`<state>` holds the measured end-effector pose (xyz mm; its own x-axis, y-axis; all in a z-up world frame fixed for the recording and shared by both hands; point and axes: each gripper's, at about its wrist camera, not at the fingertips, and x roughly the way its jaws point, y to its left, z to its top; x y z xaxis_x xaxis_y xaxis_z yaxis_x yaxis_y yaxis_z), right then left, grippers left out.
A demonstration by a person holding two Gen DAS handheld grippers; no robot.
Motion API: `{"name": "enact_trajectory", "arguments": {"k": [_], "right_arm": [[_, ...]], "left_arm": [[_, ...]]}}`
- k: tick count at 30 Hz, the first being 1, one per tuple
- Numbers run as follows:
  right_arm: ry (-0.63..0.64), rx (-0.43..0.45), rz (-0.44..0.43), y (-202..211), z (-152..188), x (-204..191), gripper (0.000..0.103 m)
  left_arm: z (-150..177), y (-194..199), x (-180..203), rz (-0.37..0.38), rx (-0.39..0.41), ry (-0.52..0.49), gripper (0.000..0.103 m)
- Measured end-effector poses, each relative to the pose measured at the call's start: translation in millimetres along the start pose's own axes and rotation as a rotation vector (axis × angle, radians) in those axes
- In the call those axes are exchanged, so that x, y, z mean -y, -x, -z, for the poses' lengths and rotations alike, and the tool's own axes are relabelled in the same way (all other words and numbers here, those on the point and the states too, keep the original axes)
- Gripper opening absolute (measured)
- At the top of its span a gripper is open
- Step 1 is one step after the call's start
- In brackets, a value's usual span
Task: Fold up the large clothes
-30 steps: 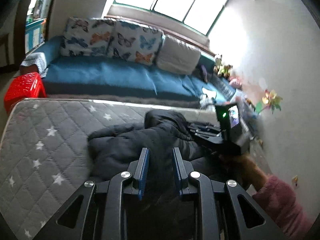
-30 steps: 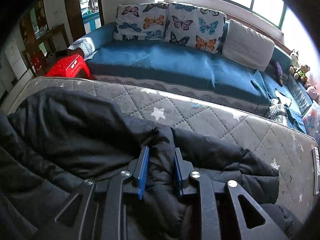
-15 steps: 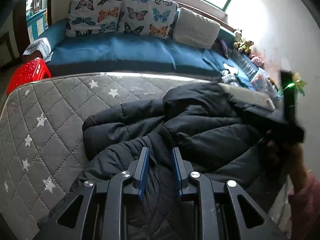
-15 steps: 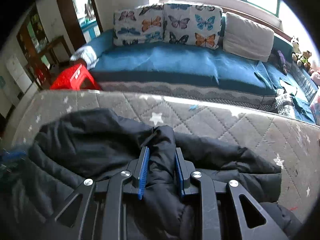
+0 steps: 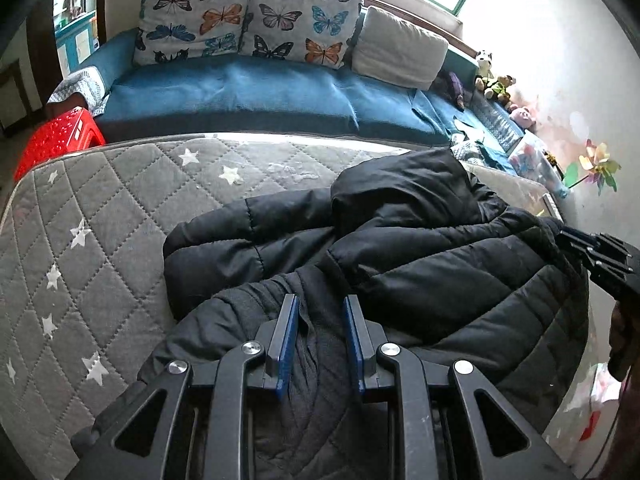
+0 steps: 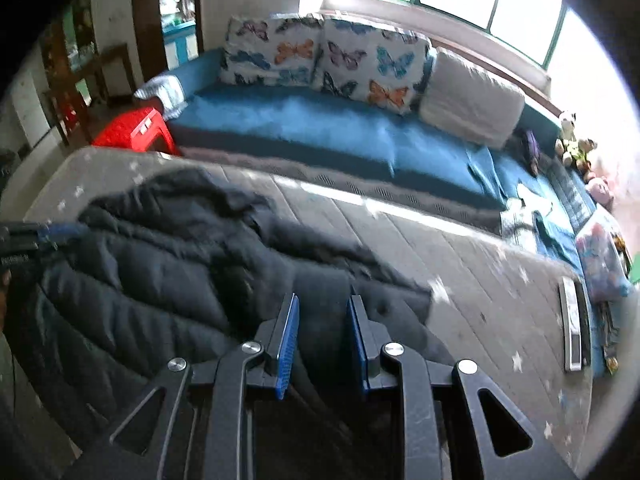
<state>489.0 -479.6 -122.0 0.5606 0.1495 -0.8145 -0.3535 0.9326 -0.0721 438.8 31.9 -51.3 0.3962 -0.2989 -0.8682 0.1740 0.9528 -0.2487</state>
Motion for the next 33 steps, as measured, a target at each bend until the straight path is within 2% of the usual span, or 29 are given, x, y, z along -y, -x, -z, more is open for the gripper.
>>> {"name": "enact_trajectory", "arguments": {"k": [4, 8, 11, 15, 19, 24, 25, 27, 29, 31, 33], "right_arm": [[-0.077, -0.062, -0.041, -38, 2, 9, 0.027], [-0.072, -0.042, -0.028, -46, 5, 8, 0.027], [-0.040, -0.034, -0.023, -35, -1, 6, 0.026], [-0.029, 0.034, -0.029, 0, -8, 1, 0.026], [0.012, 0.071, -0.100, 12, -23, -21, 0.026], [0.062, 0.054, -0.218, -8, -30, -60, 0.026], [0.096, 0.052, -0.220, -13, -30, -72, 0.026], [0.147, 0.111, -0.153, -11, -29, -77, 0.026], [0.143, 0.112, -0.139, -10, -30, -69, 0.027], [0.103, 0.057, -0.183, -17, -34, -53, 0.028], [0.074, 0.045, -0.175, -21, -36, -36, 0.028]], "left_arm": [[0, -2, 7, -0.029, -0.011, -0.022, 0.026], [-3, -11, 3, -0.028, -0.026, -0.023, 0.026], [-5, -9, 1, -0.016, -0.021, -0.029, 0.026], [-6, 19, 6, 0.001, 0.045, -0.024, 0.026], [-13, 40, 23, 0.028, 0.078, -0.045, 0.026], [-6, 42, 51, 0.087, 0.066, -0.096, 0.026], [-2, 48, 51, 0.081, 0.075, -0.080, 0.026], [12, 68, 48, 0.094, 0.158, -0.081, 0.026], [26, 89, 41, 0.046, 0.215, -0.089, 0.026], [38, 101, 29, -0.019, 0.207, -0.101, 0.027], [47, 110, 15, -0.065, 0.202, -0.075, 0.036]]}}
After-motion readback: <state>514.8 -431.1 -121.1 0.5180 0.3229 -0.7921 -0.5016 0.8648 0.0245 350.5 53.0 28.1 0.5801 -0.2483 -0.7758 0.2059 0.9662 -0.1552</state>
